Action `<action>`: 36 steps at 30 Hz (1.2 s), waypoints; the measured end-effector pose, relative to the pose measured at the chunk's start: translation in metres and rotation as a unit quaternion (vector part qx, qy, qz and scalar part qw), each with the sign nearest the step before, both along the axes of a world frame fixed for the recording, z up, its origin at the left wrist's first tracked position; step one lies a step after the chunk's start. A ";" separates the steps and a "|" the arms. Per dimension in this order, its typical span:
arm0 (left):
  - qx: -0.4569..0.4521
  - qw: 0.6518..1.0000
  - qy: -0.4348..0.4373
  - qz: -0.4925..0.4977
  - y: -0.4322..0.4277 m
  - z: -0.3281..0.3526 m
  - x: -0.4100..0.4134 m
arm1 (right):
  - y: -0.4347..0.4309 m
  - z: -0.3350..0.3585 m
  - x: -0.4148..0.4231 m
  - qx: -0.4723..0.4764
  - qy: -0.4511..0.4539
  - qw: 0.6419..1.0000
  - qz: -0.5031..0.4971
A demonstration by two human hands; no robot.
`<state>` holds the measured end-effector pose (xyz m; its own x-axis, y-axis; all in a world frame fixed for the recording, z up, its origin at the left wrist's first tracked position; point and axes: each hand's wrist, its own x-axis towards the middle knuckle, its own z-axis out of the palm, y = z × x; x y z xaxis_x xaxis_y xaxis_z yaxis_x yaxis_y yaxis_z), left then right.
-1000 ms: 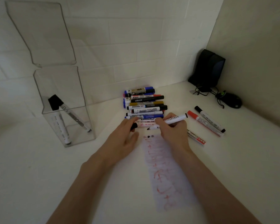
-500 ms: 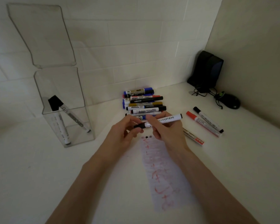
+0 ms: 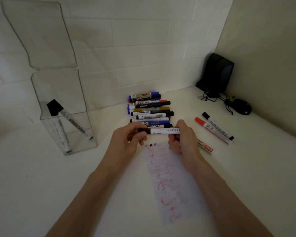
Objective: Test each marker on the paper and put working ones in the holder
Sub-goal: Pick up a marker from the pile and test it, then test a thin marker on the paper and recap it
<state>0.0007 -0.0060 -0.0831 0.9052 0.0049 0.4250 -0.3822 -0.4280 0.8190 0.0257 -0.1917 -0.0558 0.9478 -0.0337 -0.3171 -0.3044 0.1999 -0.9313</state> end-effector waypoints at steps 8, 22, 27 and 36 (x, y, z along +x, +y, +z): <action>0.005 1.000 0.008 -0.009 0.000 -0.004 -0.002 | -0.005 -0.009 0.001 -0.034 -0.037 0.998 0.038; 0.143 0.981 -0.055 0.122 0.009 -0.013 0.011 | -0.055 0.006 0.016 -0.314 -0.236 0.919 -0.010; 0.312 0.933 -0.074 0.162 0.015 -0.028 0.017 | -0.088 -0.006 0.028 -0.453 -0.198 0.856 -0.150; 0.315 0.938 -0.054 0.134 0.011 -0.023 0.016 | -0.095 -0.018 0.027 -0.663 -0.117 0.728 -0.127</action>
